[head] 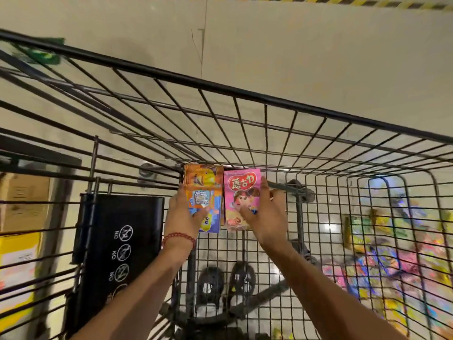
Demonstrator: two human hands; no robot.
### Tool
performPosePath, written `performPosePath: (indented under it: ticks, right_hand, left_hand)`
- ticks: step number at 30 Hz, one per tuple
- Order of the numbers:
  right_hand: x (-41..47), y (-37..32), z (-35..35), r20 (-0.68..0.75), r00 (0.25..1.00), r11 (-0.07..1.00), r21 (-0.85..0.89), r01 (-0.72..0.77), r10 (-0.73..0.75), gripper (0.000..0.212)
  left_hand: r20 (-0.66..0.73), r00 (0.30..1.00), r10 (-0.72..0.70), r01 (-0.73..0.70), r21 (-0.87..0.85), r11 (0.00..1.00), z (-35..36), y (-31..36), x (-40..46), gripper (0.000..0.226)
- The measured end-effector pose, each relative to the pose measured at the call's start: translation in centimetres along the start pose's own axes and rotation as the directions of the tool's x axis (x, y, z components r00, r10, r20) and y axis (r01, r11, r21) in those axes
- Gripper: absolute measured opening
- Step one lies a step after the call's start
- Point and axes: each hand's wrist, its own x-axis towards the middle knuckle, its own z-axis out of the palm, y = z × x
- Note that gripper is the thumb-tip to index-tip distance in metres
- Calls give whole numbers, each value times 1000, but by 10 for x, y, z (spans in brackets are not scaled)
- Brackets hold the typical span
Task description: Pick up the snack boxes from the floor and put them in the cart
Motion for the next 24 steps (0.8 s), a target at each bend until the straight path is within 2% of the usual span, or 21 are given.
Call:
performPosePath:
  ticks: [2, 4, 7, 9, 12, 14, 16, 17, 20, 24]
  right_hand:
    - [-6, -7, -10, -31, 999, 998, -57, 41, -43, 82]
    - [-16, -15, -26, -72, 990, 988, -112, 110, -119, 75]
    - [-34, -23, -55, -127, 968, 944, -278, 177, -219, 70]
    - [-49, -34, -83, -209, 942, 907, -386, 167, -262, 71]
    - [-76, -48, -135, -246, 926, 845, -520, 123, -286, 65]
    - [-98, -58, -175, -379, 879, 858, -510, 62, -289, 60]
    - [-118, -62, -210, -449, 854, 871, -490, 10, -262, 59]
    - [-128, -61, -226, -454, 859, 871, -491, -19, -237, 59]
    - [-160, -55, -277, -580, 778, 883, -463, -73, -240, 58]
    - [-207, -27, -337, -699, 681, 892, -426, -151, -218, 55]
  left_hand:
    - [-25, 996, 80, -75, 165, 983, -9, 15, -6, 80]
    - [-39, 977, 211, -187, 328, 926, -23, 31, -16, 84]
    - [2, 914, 405, -329, 588, 739, -53, 69, -37, 76]
    - [43, 894, 445, -347, 694, 631, -74, 103, -52, 73]
    - [86, 832, 549, -406, 768, 495, -102, 157, -76, 71]
    - [123, 731, 671, -473, 800, 369, -115, 192, -92, 73]
    - [145, 645, 750, -528, 794, 301, -121, 224, -107, 74]
    - [155, 618, 771, -541, 795, 274, -123, 241, -117, 73]
    - [179, 508, 842, -607, 769, 203, -119, 291, -151, 71]
    - [247, 454, 856, -648, 750, 128, -98, 348, -205, 71]
